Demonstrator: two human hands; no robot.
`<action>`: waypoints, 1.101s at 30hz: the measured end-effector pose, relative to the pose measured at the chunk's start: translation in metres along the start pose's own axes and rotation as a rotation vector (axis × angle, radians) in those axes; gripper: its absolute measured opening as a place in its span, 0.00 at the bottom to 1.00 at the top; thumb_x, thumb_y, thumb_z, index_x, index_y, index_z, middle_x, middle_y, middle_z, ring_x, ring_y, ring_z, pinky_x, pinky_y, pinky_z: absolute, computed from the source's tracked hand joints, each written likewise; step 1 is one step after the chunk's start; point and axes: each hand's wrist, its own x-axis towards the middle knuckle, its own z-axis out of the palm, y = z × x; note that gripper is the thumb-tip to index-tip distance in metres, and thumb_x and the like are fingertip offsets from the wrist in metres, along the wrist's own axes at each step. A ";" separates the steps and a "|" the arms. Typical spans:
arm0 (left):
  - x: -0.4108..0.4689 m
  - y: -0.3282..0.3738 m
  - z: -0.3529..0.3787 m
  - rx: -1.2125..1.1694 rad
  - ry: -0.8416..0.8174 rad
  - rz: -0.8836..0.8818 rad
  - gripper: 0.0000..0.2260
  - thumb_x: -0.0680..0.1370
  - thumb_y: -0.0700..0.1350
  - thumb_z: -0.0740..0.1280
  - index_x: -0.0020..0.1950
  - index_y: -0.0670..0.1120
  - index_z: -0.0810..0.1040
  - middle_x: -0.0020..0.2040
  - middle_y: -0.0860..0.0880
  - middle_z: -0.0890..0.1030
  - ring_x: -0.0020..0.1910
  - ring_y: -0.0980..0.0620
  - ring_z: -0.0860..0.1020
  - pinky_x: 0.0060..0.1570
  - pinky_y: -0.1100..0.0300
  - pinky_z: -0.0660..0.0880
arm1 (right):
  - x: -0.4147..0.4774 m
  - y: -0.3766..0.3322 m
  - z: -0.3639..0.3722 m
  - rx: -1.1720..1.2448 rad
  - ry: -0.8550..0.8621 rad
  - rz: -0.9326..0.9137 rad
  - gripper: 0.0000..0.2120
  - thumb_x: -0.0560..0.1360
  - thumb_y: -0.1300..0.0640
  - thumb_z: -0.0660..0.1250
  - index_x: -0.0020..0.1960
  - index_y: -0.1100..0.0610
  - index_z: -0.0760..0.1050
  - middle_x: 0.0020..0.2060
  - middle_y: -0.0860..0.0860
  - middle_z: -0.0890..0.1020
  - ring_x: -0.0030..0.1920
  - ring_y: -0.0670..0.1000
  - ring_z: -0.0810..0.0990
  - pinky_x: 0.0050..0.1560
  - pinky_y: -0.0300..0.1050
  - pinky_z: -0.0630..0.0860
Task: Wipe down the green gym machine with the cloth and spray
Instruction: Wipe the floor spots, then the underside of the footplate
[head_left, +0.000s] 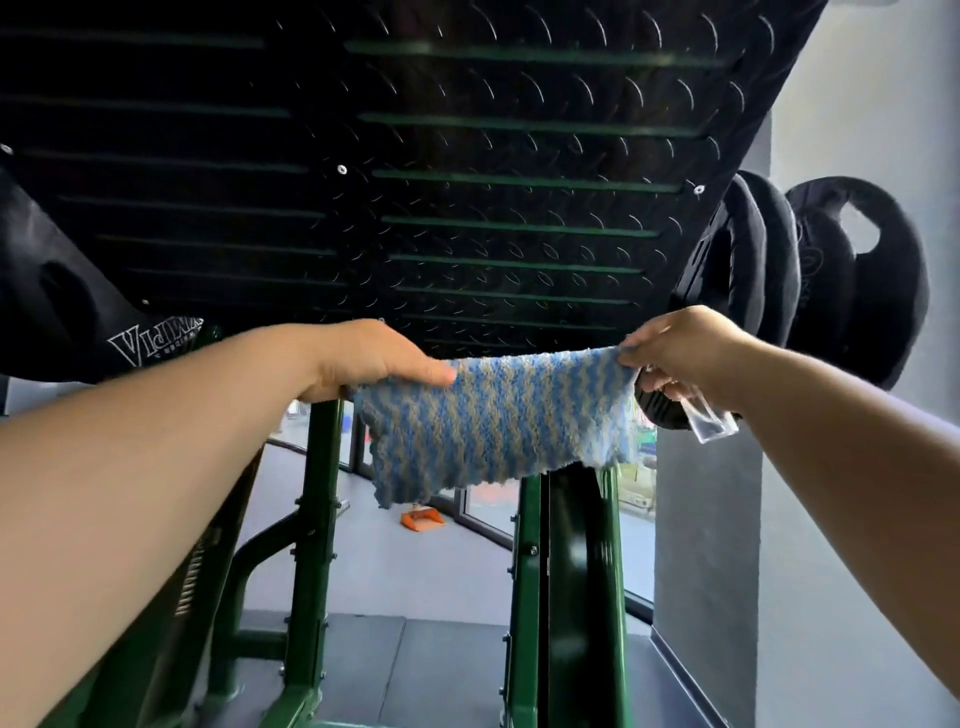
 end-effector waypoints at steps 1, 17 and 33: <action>-0.003 0.002 -0.005 0.073 -0.003 -0.011 0.10 0.72 0.49 0.73 0.43 0.42 0.83 0.41 0.45 0.84 0.41 0.48 0.83 0.42 0.59 0.77 | -0.002 -0.001 -0.002 0.035 -0.025 0.013 0.06 0.75 0.67 0.69 0.40 0.59 0.78 0.32 0.54 0.80 0.22 0.47 0.77 0.22 0.34 0.67; 0.011 0.027 0.057 -0.222 0.127 -0.148 0.11 0.76 0.41 0.67 0.33 0.44 0.74 0.27 0.46 0.74 0.20 0.52 0.71 0.26 0.65 0.71 | -0.030 -0.031 0.063 0.251 -0.378 0.180 0.10 0.75 0.60 0.70 0.35 0.59 0.75 0.21 0.48 0.72 0.18 0.43 0.67 0.19 0.32 0.62; 0.020 0.026 0.050 -0.402 0.454 0.139 0.14 0.76 0.37 0.60 0.58 0.51 0.67 0.44 0.42 0.74 0.39 0.46 0.71 0.37 0.55 0.67 | -0.028 -0.030 0.048 0.676 -0.369 0.074 0.19 0.70 0.77 0.52 0.54 0.63 0.72 0.51 0.64 0.76 0.31 0.49 0.80 0.38 0.42 0.69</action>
